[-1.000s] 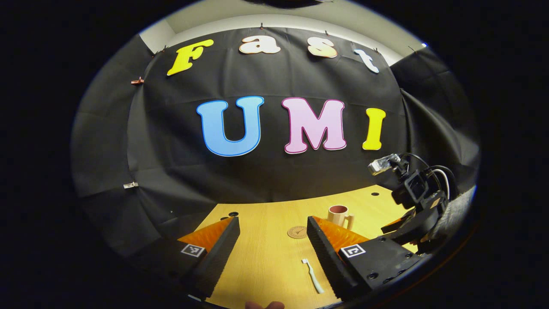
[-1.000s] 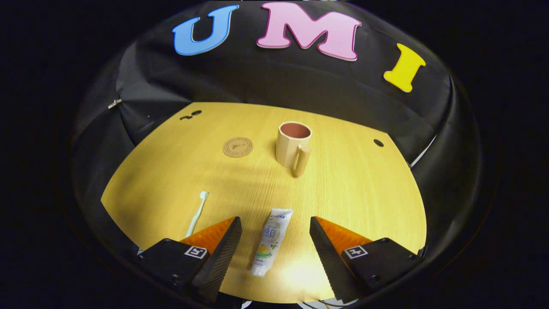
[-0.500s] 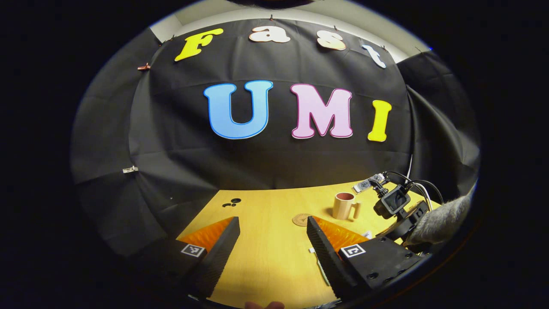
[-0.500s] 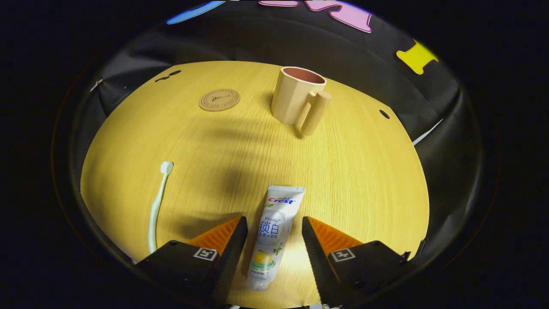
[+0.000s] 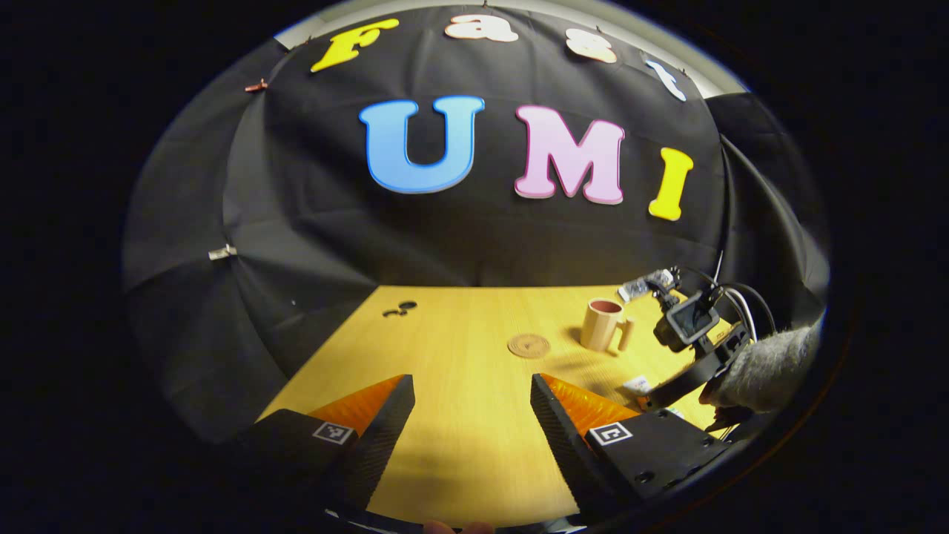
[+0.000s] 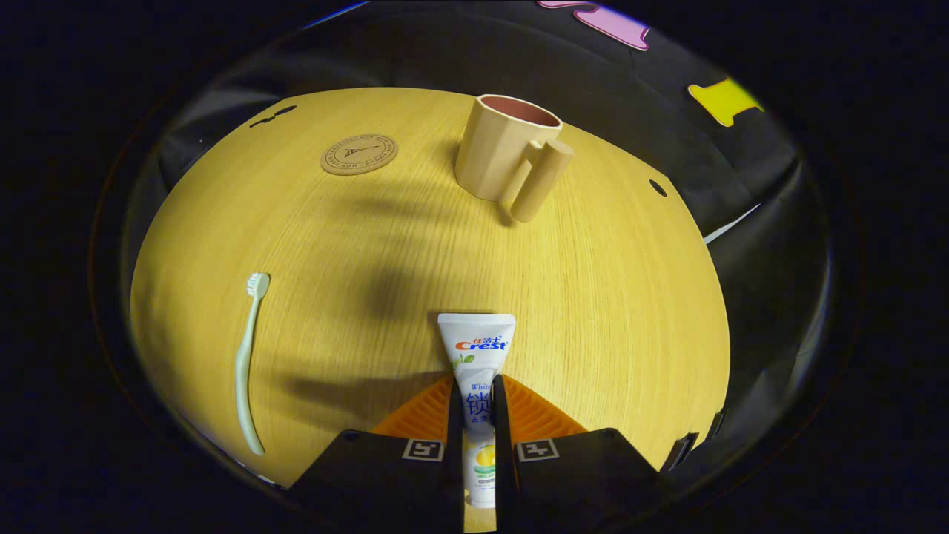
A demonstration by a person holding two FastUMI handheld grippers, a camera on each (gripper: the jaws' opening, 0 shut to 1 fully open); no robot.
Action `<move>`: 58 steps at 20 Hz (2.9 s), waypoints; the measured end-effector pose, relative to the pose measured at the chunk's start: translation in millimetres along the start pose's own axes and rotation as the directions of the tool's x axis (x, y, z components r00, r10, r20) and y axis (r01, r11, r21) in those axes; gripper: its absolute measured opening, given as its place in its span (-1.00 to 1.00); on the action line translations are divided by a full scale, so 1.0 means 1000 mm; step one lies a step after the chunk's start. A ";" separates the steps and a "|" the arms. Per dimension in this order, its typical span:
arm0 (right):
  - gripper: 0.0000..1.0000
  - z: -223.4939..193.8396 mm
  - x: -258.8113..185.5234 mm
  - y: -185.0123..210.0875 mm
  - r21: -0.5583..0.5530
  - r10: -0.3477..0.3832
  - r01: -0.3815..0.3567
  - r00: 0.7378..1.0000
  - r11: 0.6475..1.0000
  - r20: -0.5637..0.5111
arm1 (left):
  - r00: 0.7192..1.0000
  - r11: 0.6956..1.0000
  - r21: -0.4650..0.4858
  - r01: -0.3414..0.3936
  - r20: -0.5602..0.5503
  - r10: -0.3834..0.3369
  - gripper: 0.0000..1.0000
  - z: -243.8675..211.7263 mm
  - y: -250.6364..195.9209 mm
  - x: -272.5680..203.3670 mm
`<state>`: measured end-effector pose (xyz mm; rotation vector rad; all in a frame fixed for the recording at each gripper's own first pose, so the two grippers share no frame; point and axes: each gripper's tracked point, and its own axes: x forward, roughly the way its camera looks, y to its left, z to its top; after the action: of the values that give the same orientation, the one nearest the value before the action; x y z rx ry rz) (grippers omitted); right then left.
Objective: Put the toothbrush and toothpaste on the desktop into the cup, then pick up the cup and place it on the coaster on the desktop.
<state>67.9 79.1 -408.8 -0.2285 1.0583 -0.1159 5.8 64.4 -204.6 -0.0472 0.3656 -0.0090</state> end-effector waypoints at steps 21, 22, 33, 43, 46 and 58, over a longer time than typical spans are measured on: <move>-0.80 0.031 -0.062 -0.045 0.106 0.498 -0.527 0.840 0.844 0.215 | 0.854 0.993 0.096 -0.072 -0.508 0.111 0.88 -0.136 -0.088 0.113; -0.80 0.032 -0.062 -0.048 0.108 0.508 -0.537 0.835 0.837 0.214 | 0.853 0.992 0.097 -0.076 -0.509 0.115 0.88 -0.136 -0.089 0.115; -0.80 0.034 -0.047 -0.081 0.110 0.531 -0.560 0.820 0.821 0.215 | 0.826 0.992 0.111 -0.066 -0.551 0.116 -0.50 -0.141 -0.116 0.113; -0.80 0.042 -0.062 -0.088 0.091 0.566 -0.610 0.773 0.787 0.286 | 0.855 0.996 0.033 -0.084 -0.511 0.089 -0.87 -0.131 -0.123 0.117; -0.80 0.052 -0.079 -0.090 0.087 0.582 -0.641 0.739 0.763 0.340 | 0.890 0.996 -0.011 -0.092 -0.449 0.078 -0.87 -0.112 -0.129 0.112; -0.80 0.217 -0.154 -0.111 -0.056 0.547 -0.713 0.483 0.699 0.684 | 0.988 0.980 -0.200 0.001 -0.148 -0.031 -0.88 0.017 -0.178 0.082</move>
<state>184.3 31.1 -149.7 0.3574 0.3349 0.5049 88.3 -113.8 -209.6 -0.2496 0.5166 0.0084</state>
